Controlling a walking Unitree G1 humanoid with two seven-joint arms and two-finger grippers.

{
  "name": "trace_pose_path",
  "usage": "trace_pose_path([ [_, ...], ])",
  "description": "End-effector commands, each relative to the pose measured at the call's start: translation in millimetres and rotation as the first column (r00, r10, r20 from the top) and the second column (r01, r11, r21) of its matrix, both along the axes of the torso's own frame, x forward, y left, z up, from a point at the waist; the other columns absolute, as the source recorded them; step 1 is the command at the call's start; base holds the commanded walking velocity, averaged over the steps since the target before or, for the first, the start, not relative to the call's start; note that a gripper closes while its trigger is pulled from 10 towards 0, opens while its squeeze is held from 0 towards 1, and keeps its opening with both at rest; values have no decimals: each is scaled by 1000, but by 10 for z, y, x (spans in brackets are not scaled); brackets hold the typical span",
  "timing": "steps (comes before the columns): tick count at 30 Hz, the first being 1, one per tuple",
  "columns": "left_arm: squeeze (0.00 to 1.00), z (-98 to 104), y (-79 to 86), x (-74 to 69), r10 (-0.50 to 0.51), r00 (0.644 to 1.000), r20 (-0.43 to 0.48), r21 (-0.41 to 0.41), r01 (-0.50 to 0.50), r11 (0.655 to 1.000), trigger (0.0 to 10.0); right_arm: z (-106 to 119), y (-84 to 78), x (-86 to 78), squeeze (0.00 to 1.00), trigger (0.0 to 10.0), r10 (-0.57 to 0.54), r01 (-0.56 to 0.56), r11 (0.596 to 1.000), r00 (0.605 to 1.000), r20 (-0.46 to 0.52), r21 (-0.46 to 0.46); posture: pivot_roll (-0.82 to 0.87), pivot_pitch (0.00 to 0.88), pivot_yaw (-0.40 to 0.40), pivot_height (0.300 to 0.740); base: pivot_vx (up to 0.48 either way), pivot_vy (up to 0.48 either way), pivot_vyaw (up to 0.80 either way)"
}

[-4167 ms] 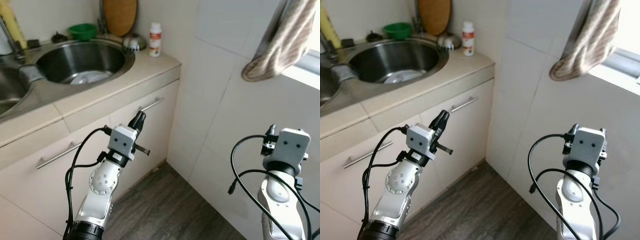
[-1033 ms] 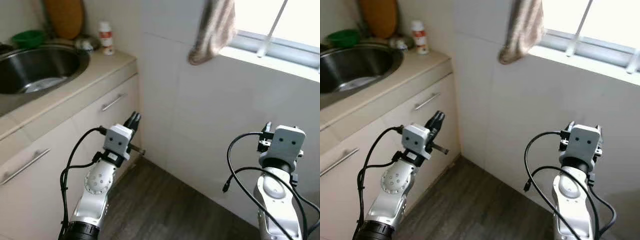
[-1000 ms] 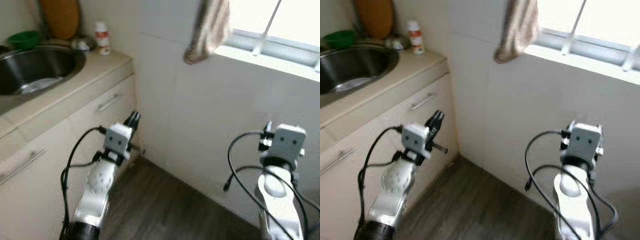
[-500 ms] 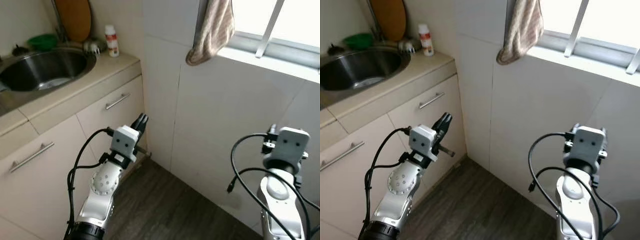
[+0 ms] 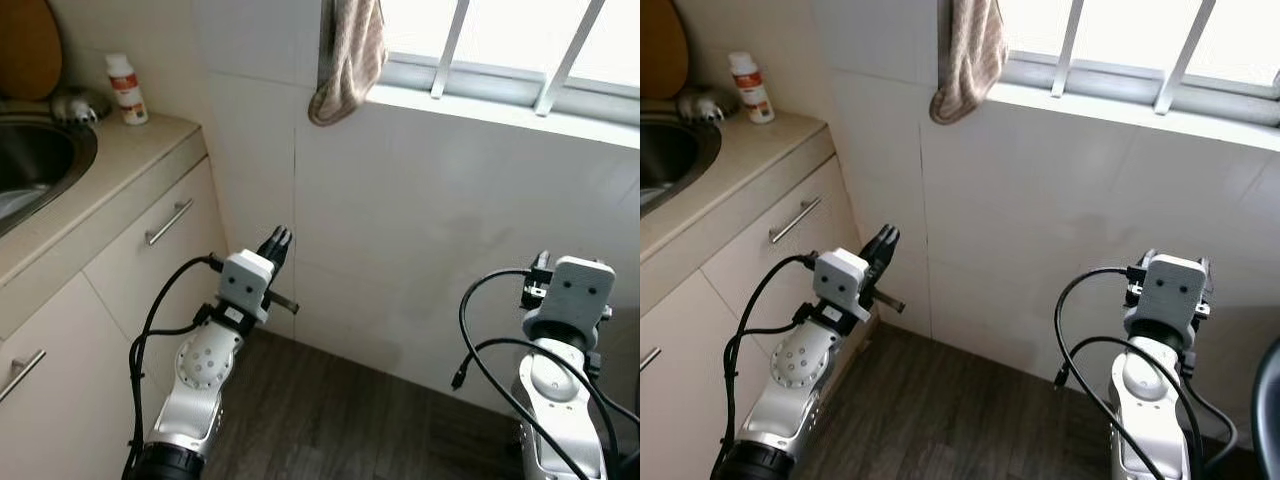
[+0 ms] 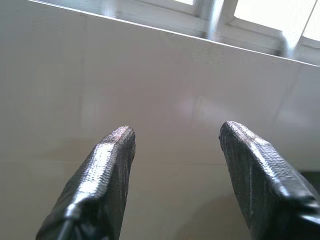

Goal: Kitchen organization

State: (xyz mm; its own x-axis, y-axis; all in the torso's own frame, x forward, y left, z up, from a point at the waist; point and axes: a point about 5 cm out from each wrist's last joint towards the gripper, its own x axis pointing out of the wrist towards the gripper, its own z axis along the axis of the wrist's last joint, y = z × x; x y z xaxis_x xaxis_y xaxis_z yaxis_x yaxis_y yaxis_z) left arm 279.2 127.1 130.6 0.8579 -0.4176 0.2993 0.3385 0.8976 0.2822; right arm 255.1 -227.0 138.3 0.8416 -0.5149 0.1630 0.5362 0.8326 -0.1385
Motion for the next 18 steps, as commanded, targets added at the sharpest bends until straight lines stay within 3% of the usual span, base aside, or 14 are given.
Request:
trace_pose_path([
  [1,0,13,-26,2,-10,1000,5,6,10,1000,10000,22,-38,-15,0,10000,-14,14,1000,1000,8,4,98,0,-55,740,0,0,0],
  [5,0,6,-27,3,-10,1000,0,9,10,1000,10000,22,-41,-17,0,10000,-16,16,1000,1000,9,4,97,0,-54,740,0,0,0],
  [11,0,3,-23,7,-9,1000,-3,9,9,1000,10000,20,-48,-16,0,10000,-23,23,1000,1000,9,10,98,0,-52,740,0,-449,0],
  [14,0,16,-20,4,-12,1000,5,-3,12,1000,10000,20,-52,-15,0,10000,-25,25,1000,1000,9,14,98,0,-52,740,0,0,-800],
  [18,0,19,-19,2,-13,1000,7,-4,13,1000,10000,10,-57,-16,0,10000,-32,32,999,999,10,31,98,0,-52,740,0,0,0],
])
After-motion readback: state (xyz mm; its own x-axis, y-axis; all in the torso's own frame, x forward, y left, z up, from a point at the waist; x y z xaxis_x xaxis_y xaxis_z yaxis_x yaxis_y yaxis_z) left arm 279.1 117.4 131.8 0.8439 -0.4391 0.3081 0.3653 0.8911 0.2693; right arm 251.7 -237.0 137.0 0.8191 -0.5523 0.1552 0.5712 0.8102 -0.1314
